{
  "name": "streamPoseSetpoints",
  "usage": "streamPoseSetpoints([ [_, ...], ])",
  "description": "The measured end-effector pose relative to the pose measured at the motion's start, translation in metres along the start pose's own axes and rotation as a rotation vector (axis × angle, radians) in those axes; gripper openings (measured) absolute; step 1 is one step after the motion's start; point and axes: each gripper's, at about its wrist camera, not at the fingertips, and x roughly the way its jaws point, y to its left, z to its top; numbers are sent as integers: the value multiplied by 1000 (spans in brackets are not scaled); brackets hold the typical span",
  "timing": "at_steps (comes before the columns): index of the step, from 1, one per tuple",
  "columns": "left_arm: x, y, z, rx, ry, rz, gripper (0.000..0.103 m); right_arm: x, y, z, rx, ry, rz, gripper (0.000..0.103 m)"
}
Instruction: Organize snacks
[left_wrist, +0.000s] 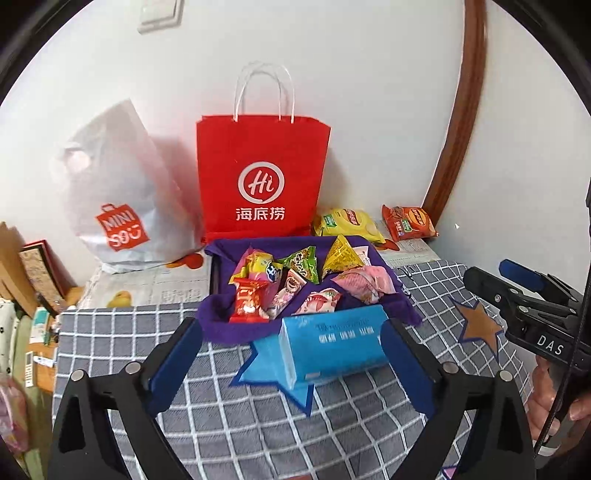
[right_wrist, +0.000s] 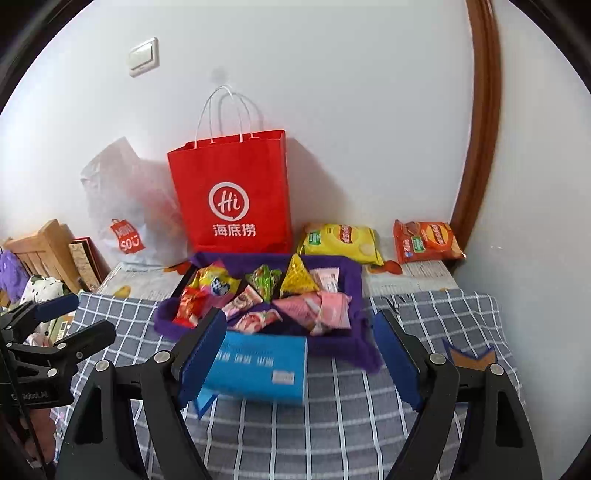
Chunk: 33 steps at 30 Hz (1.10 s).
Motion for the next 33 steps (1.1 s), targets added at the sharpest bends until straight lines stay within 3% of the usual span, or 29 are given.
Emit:
streamPoseSetpoints([
  [2, -13, -3, -7, 3, -8, 6, 99, -13, -2, -8, 17, -9, 2, 96],
  [8, -39, -15, -19, 16, -35, 21, 100, -40, -10, -29, 49, -18, -27, 101],
  [20, -66, -26, -32, 19, -67, 31, 100, -71, -11, -46, 45, -48, -58, 101],
  [33, -72, -26, -35, 17, -75, 37, 100, -76, -13, -50, 55, -53, -51, 101],
])
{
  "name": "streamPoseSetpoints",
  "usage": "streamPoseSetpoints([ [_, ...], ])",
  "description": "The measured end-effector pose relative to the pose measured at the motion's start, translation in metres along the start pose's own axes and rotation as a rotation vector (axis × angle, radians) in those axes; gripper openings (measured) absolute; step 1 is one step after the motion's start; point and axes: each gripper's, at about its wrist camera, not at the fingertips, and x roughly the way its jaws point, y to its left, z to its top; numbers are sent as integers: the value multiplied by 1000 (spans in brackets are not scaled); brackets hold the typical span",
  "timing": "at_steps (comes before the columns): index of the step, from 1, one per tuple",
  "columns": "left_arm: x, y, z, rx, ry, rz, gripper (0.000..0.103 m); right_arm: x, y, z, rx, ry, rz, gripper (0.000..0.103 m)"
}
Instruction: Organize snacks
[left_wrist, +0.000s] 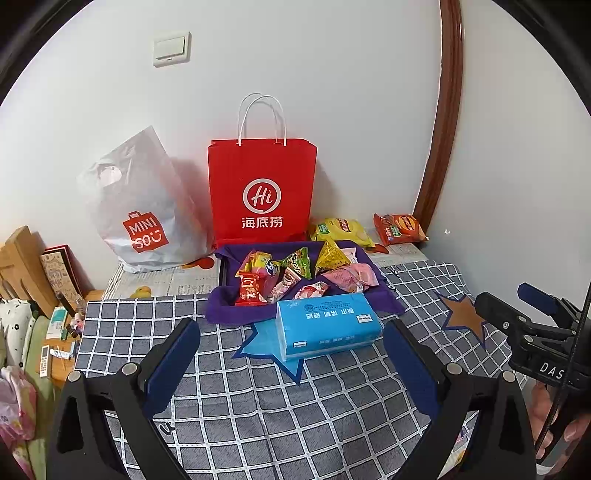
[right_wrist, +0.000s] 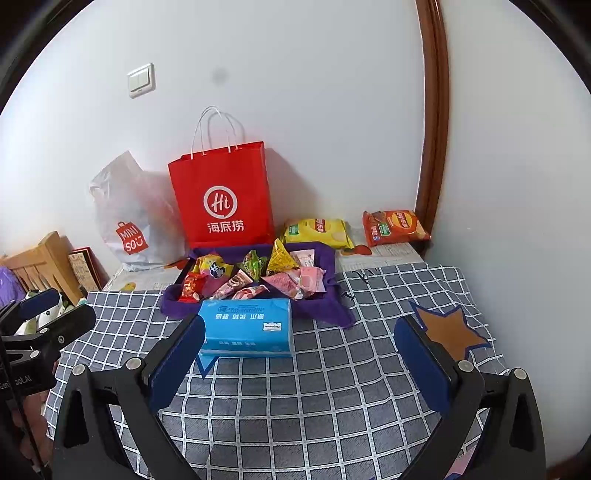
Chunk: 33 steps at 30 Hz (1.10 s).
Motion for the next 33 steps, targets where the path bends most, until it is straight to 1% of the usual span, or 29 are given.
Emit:
streamPoseSetpoints([
  [33, -7, 0, 1, -3, -11, 8, 100, -5, 5, 0, 2, -12, 15, 101],
])
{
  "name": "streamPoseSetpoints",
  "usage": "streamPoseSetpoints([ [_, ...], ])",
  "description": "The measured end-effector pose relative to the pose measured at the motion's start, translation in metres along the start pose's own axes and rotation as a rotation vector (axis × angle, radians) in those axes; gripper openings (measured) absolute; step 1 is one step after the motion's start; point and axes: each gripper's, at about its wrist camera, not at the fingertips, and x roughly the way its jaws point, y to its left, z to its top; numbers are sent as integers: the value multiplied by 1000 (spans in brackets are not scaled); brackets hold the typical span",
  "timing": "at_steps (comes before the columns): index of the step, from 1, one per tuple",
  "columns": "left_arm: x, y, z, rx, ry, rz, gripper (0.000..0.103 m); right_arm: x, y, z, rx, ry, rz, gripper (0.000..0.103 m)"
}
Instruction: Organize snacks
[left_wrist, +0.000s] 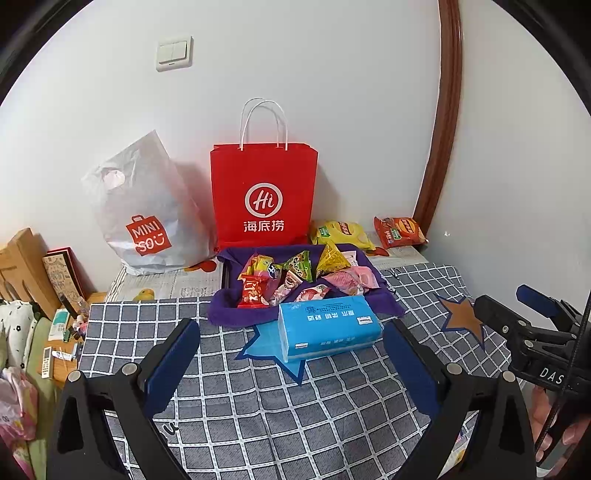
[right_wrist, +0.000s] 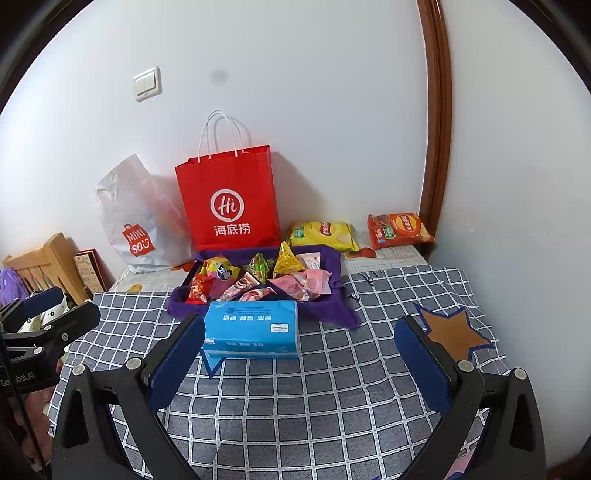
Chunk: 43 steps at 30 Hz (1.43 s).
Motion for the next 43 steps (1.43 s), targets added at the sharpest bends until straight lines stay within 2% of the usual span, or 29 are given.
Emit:
streamPoseSetpoints([
  [43, -1, 4, 1, -5, -9, -7, 100, -3, 3, 2, -11, -5, 15, 101],
])
